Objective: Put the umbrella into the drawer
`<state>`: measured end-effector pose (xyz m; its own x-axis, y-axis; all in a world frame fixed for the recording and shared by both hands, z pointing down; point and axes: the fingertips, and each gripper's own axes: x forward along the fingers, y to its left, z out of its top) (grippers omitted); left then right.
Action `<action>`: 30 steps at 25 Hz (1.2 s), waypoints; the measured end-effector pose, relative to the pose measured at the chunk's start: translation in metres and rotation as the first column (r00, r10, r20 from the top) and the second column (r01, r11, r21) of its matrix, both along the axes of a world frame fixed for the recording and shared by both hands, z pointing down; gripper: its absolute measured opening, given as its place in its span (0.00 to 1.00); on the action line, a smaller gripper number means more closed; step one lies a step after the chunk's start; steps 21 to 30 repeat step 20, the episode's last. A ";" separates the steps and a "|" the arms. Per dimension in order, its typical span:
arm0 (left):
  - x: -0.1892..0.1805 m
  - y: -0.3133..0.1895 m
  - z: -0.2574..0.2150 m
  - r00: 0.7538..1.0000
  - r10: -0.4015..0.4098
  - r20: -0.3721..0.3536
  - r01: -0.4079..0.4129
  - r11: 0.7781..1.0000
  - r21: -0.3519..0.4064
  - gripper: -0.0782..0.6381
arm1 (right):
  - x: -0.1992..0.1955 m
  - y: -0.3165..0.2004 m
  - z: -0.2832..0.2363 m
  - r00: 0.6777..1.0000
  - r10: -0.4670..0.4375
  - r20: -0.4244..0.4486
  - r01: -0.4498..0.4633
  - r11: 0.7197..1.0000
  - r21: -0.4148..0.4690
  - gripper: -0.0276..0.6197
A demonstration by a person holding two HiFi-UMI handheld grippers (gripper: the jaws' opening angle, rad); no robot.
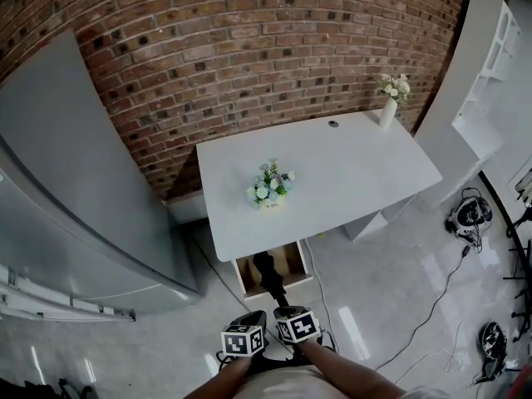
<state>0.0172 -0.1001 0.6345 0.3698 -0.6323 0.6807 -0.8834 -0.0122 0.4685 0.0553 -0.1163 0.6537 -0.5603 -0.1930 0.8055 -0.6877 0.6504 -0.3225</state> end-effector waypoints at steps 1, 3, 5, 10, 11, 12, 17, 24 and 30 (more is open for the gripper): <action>-0.001 0.001 0.000 1.000 0.007 -0.002 -0.007 1.000 0.003 0.12 | -0.001 0.001 0.000 1.000 0.007 0.002 -0.007 1.000 -0.001 0.07; -0.003 0.000 0.000 1.000 0.015 -0.001 -0.015 1.000 0.010 0.12 | -0.002 0.002 0.002 1.000 0.017 0.004 -0.017 1.000 -0.001 0.07; -0.003 0.005 0.004 1.000 0.023 -0.005 -0.023 1.000 0.002 0.12 | -0.003 0.008 0.006 1.000 0.024 0.003 -0.024 1.000 -0.009 0.07; -0.008 0.012 0.004 1.000 0.025 0.000 -0.025 1.000 -0.003 0.12 | -0.008 0.016 0.007 1.000 0.026 0.006 -0.026 1.000 -0.012 0.07; -0.008 0.012 0.004 1.000 0.025 -0.003 -0.025 1.000 -0.003 0.12 | -0.009 0.016 0.006 1.000 0.023 0.005 -0.023 1.000 -0.011 0.07; -0.008 0.012 0.005 1.000 0.025 -0.007 -0.025 1.000 -0.004 0.12 | -0.009 0.016 0.006 1.000 0.020 0.004 -0.020 1.000 -0.011 0.07; -0.007 0.008 0.004 1.000 0.016 -0.012 -0.016 1.000 -0.003 0.12 | -0.009 0.011 0.005 1.000 0.012 0.001 -0.012 1.000 -0.011 0.07; -0.008 0.005 0.005 1.000 0.015 -0.014 -0.015 1.000 0.000 0.12 | -0.010 0.007 0.006 1.000 0.012 0.001 -0.012 1.000 -0.011 0.07; -0.008 0.005 0.005 1.000 0.015 -0.014 -0.015 1.000 0.000 0.12 | -0.010 0.007 0.006 1.000 0.012 0.001 -0.012 1.000 -0.011 0.07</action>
